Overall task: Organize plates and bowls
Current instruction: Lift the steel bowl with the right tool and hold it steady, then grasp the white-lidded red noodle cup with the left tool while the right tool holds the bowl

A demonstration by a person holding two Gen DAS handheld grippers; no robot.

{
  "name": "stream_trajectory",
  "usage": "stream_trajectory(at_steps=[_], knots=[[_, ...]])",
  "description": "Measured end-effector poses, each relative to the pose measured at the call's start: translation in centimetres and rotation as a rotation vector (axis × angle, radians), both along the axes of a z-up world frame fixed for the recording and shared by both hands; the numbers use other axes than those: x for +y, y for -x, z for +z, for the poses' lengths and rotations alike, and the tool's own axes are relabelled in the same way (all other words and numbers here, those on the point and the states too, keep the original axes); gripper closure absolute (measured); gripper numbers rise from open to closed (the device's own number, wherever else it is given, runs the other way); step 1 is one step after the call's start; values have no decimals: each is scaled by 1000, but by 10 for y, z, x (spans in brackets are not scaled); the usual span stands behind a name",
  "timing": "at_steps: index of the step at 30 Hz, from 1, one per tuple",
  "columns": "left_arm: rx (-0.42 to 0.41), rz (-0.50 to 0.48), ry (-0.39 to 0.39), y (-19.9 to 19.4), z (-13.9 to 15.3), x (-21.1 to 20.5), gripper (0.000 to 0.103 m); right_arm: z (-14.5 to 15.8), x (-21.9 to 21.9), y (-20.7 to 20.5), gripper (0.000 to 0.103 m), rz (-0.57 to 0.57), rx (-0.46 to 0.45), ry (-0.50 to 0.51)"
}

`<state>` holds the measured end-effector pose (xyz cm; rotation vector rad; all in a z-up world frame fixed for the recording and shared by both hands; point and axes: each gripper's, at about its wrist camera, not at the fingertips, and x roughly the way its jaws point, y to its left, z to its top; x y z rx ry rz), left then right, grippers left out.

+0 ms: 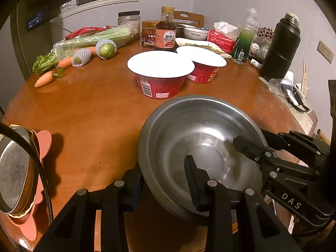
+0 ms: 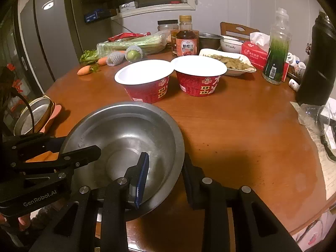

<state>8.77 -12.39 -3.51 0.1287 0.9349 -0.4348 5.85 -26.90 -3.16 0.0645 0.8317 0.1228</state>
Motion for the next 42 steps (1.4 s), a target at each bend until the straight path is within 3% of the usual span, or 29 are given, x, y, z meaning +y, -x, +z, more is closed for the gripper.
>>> stream_trajectory(at_steps=[27,42], knots=[[-55,28,-12,-1,15,12,43,13,-13,-3,60,-31,-28,-56],[-81,55,-15,-17,25,13,40,25,-14,-24,55,-27,-58,-83]])
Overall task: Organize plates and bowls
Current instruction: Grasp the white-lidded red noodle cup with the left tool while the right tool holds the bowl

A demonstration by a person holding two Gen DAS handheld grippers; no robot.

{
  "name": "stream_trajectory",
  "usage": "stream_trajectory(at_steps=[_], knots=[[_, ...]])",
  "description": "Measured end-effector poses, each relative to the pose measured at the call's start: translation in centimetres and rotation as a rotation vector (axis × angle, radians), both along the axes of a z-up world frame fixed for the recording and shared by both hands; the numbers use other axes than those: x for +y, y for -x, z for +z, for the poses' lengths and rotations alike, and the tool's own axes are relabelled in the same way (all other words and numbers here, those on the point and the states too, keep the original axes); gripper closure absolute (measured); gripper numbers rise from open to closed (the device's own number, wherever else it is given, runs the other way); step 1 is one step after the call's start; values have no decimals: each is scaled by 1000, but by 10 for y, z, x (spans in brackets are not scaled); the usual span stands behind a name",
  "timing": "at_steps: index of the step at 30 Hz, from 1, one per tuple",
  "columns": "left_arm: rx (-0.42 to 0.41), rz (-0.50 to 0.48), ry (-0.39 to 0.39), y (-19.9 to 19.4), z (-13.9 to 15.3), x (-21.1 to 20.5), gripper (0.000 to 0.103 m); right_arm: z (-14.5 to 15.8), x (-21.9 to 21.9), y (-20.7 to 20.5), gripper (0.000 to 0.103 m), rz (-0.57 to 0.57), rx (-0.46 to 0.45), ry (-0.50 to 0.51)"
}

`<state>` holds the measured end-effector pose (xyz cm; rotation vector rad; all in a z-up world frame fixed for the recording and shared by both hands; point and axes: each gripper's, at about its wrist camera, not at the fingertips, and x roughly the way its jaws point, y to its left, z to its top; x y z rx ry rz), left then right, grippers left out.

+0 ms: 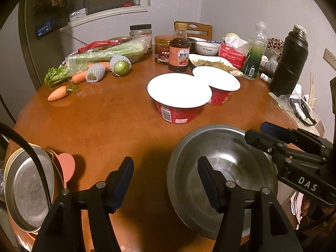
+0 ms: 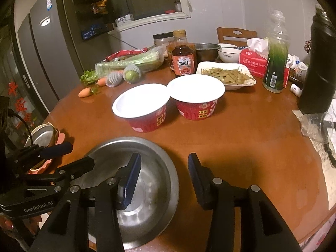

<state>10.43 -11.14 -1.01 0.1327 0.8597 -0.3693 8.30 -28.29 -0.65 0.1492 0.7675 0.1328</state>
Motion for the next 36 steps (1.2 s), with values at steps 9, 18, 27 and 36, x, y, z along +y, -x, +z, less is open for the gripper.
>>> stream_trajectory(at_steps=[9,18,27,36], knots=[[-3,30,33,-28,13,0,40,10,0,-22,54,7,-7,-2],[-10,101,72,-67,28,2,40,15,-1,-54,54,26,8,-21],[30,123,100,-96,21,2,40,11,5,-80,55,73,40,-35],[85,119,115,-116,6,-3,40,1,10,-103,64,105,74,-11]])
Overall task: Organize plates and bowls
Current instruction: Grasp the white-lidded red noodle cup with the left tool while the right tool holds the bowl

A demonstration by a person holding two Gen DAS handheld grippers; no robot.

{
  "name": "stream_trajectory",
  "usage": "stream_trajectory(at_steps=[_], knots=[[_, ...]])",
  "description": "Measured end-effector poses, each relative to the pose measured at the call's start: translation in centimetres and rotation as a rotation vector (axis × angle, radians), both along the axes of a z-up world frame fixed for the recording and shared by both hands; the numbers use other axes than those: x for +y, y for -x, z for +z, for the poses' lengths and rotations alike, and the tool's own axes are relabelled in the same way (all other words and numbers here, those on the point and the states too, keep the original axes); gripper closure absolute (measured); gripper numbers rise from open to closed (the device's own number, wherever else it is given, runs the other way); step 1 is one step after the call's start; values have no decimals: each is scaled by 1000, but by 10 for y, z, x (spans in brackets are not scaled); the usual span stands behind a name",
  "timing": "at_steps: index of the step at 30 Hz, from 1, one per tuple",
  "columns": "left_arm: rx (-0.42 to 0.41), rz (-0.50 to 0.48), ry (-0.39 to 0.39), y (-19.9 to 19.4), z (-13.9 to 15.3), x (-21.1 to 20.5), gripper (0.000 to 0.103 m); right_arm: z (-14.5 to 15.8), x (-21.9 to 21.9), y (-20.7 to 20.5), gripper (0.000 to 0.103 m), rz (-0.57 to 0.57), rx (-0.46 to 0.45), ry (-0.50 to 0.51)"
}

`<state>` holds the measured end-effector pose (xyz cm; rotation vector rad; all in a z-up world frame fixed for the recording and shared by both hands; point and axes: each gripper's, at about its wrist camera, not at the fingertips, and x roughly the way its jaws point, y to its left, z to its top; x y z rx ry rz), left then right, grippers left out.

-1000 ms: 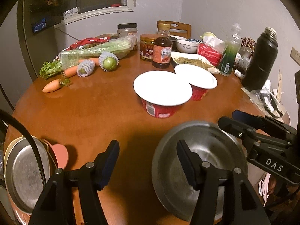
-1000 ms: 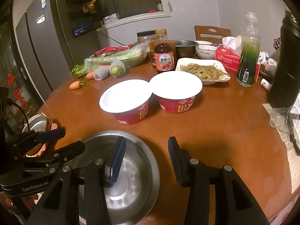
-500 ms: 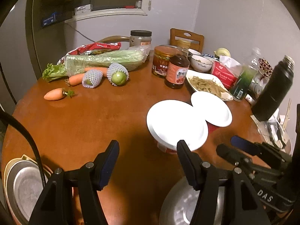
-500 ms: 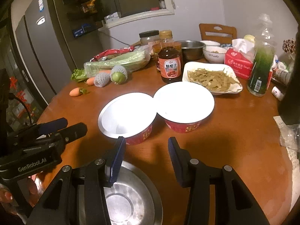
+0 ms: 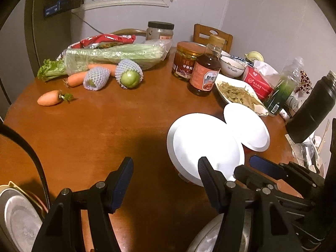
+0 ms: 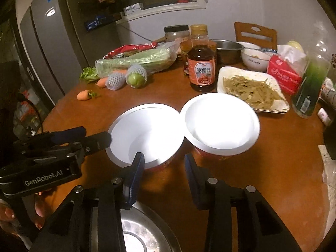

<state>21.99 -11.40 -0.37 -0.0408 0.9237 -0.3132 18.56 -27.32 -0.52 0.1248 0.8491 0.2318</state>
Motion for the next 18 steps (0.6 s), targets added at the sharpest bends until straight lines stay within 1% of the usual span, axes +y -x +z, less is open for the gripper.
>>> stream_trajectory(at_steps=[3,5,10,13,15,18], knots=[[22,-3,22,-6,-6,-1,40,-2,0,-5,65,9,2,-5],[28,-4,28,-9,-9,-2,40,-3,1,-8,68,9,3,-4],[62,-11,46,-15,-16,-5,40,-7,1,-15,69,20,9,-2],[68,-32,49,-16,-18,-10,46,-7,1,-16,69,26,4,4],[71,-48,53,-15,-19,-12,53,-7,2,-16,69,31,2,8],[66,-60,53,-14,-17,-13,57,-6,3,-16,69,39,1,7]])
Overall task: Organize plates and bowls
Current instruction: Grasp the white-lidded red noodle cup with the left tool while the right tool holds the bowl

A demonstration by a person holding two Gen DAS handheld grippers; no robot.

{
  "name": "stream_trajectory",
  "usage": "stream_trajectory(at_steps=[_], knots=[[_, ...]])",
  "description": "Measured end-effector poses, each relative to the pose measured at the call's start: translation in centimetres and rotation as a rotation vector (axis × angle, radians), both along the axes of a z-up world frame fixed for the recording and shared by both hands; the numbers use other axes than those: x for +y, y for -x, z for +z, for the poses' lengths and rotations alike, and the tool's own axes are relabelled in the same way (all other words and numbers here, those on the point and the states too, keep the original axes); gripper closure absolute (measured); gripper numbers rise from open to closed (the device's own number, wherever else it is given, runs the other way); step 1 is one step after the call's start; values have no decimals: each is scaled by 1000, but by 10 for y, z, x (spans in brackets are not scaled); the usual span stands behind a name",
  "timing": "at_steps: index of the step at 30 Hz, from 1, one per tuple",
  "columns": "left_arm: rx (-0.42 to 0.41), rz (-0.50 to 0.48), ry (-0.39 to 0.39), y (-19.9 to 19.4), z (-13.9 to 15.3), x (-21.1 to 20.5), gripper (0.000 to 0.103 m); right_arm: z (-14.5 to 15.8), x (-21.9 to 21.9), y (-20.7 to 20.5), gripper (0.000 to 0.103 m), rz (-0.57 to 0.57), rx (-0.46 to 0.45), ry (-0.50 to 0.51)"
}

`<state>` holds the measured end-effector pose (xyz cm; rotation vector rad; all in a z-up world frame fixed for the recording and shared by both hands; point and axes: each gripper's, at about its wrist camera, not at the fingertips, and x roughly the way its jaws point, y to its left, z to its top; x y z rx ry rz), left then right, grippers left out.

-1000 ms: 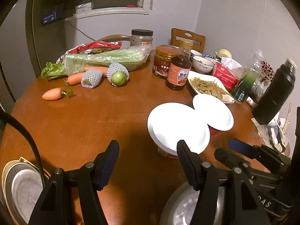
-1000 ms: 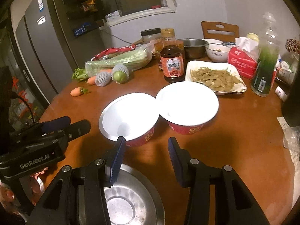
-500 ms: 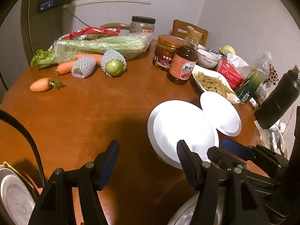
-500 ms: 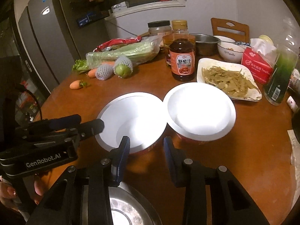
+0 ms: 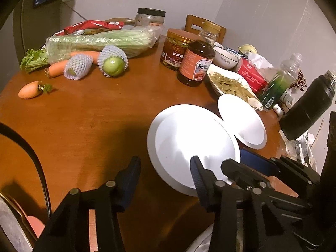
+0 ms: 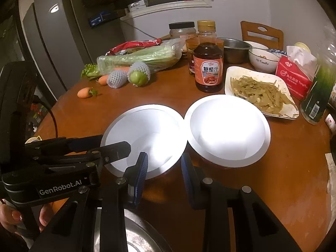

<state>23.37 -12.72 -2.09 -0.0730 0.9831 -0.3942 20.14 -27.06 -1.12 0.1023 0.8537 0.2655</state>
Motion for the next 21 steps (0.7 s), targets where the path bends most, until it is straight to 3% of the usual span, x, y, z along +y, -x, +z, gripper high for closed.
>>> stream_trajectory(at_steps=[21], knots=[[-94,13,-16,34,32,13,59,26,16,28,73,43,-75,12]])
